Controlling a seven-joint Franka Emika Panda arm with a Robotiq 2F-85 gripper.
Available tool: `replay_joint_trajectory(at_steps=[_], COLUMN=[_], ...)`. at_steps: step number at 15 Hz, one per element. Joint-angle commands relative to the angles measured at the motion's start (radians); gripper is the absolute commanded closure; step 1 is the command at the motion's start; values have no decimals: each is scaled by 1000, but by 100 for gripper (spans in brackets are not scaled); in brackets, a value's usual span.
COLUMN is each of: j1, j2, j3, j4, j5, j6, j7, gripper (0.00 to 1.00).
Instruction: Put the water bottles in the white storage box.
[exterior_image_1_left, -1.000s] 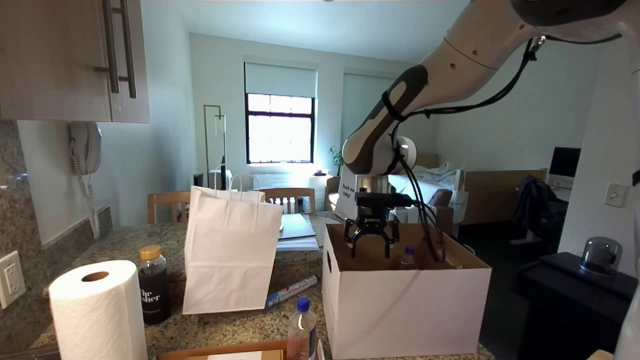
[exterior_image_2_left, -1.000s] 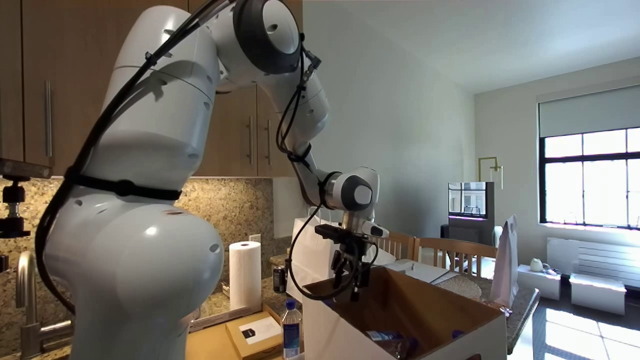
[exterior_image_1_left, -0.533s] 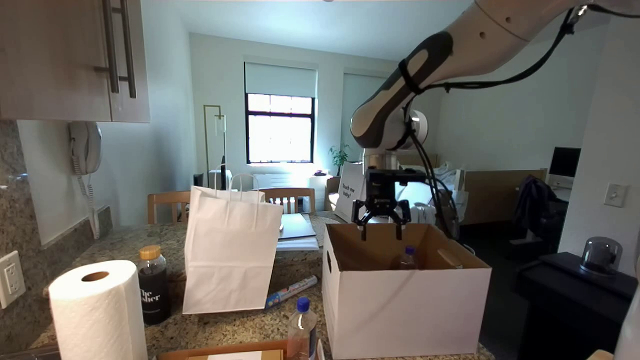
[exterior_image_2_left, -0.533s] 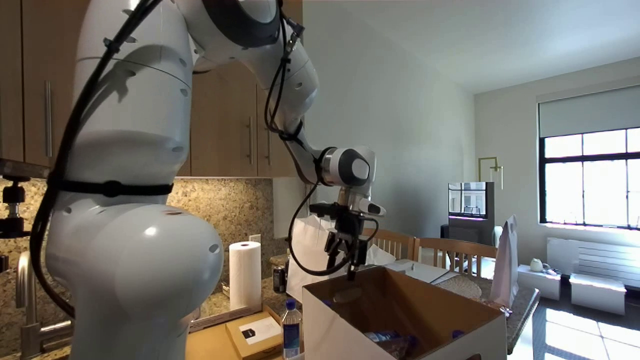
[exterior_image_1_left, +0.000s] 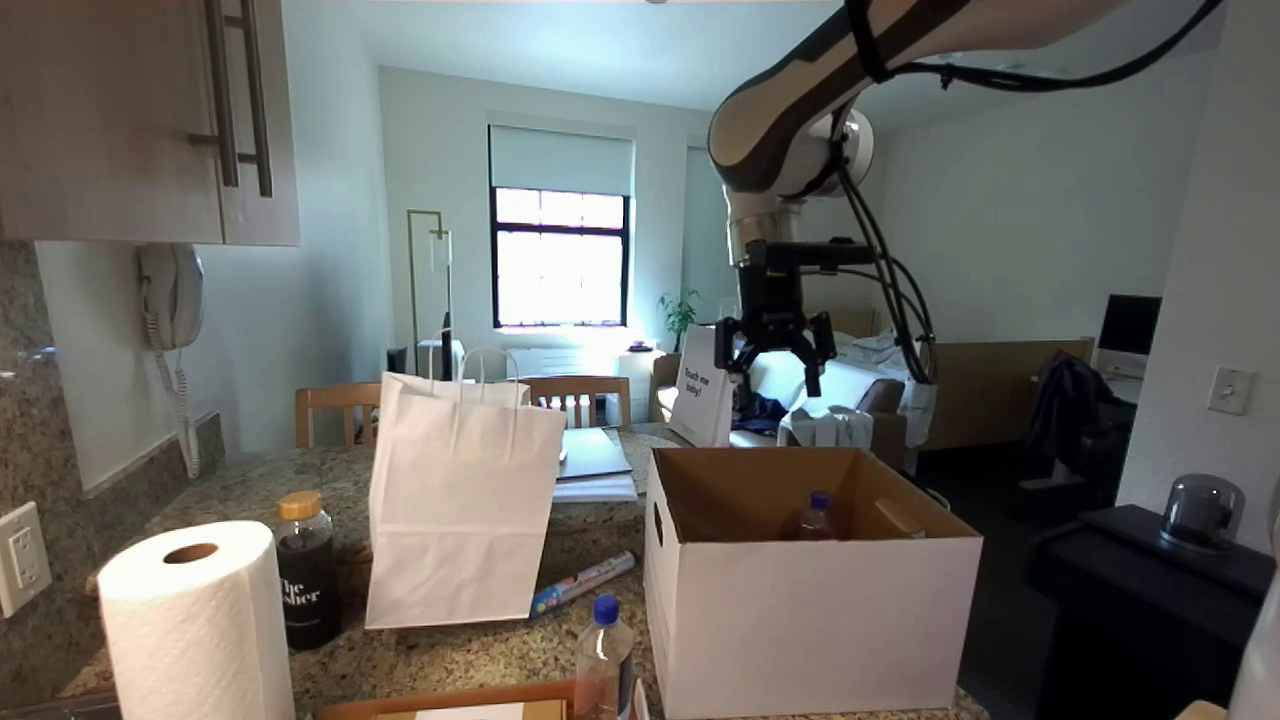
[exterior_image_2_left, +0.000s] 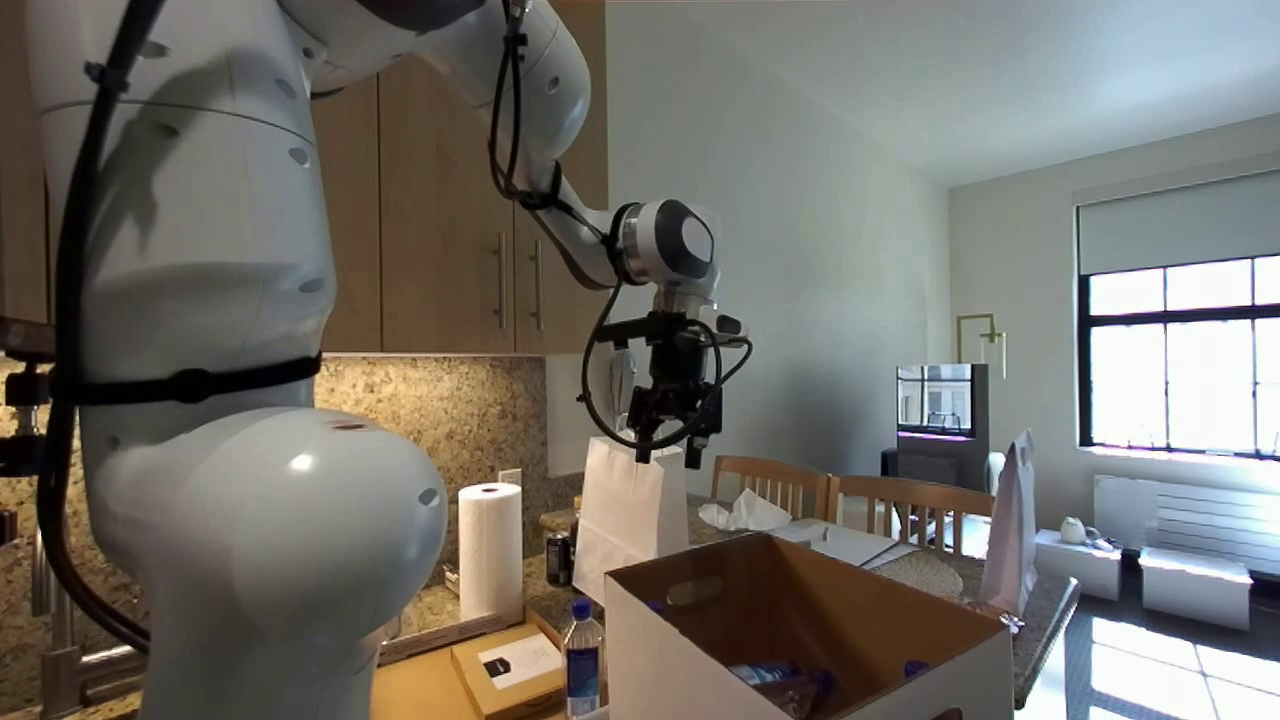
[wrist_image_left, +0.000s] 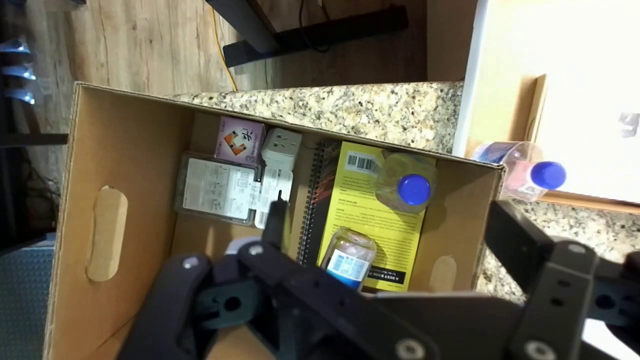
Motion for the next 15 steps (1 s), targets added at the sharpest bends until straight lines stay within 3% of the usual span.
replay_joint_trajectory(at_steps=[1,6,15], j1=[-8,-1,49], j2=[1,9,41], j3=[23,53,157], j4=[51,65,-20], j5=[60,143,91], j6=[-27,51,343], j7=[4,136,363], gripper=[0,0,0])
